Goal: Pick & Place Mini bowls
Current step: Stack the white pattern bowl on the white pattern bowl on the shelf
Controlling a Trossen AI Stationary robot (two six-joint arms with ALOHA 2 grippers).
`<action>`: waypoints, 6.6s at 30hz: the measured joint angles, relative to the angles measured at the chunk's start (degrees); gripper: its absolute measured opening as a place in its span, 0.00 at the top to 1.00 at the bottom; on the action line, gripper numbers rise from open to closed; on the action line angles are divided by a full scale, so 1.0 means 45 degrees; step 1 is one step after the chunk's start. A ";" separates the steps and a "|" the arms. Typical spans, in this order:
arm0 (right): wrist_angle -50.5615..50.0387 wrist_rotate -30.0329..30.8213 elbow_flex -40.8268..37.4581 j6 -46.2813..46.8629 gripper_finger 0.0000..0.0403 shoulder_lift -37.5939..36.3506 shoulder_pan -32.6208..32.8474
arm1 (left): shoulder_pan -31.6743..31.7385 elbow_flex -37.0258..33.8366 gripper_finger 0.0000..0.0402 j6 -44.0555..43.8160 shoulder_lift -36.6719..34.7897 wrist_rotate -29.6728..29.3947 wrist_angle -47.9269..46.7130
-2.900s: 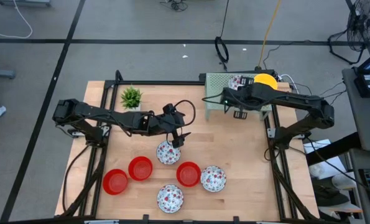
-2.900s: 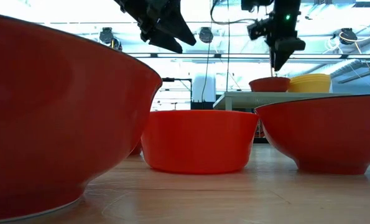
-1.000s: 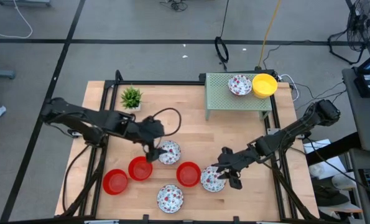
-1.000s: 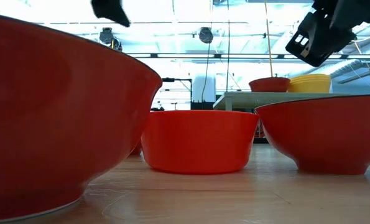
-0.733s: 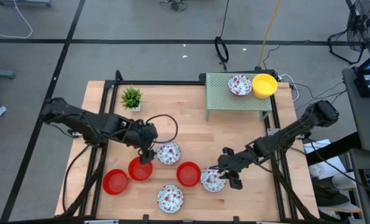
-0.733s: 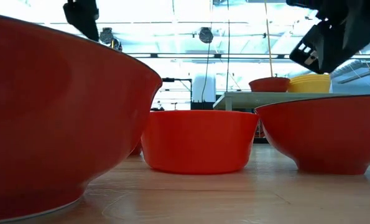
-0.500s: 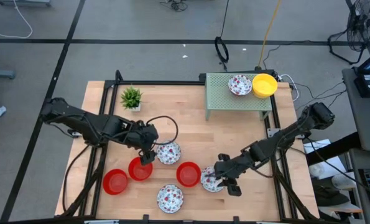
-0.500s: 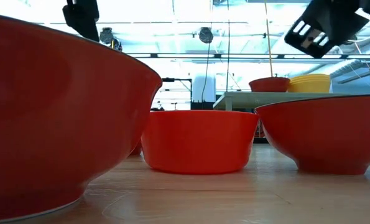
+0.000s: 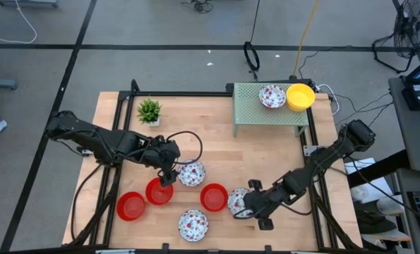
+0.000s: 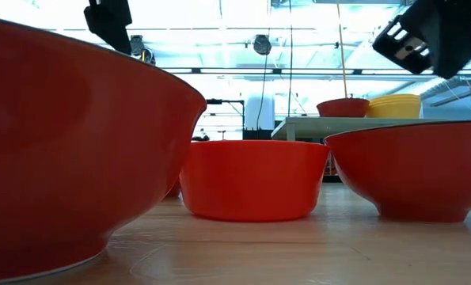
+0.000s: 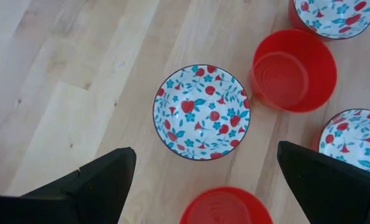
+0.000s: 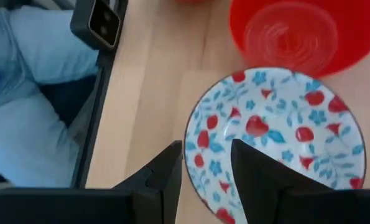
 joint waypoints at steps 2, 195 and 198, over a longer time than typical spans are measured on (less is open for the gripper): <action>0.0438 0.0398 -0.0005 0.0005 0.68 0.0010 0.0150 | 0.0000 0.0000 0.02 -0.0001 0.0000 -0.0003 0.0000; -0.6888 0.4497 0.2385 -0.6241 0.91 -0.3128 -1.3599 | 0.0160 -0.0005 0.02 0.1234 0.0005 -0.1018 0.0306; -0.6839 0.4516 0.2385 -0.6493 0.85 -0.3154 -1.3599 | 0.0160 -0.0005 0.02 0.1234 0.0005 -0.1018 0.0306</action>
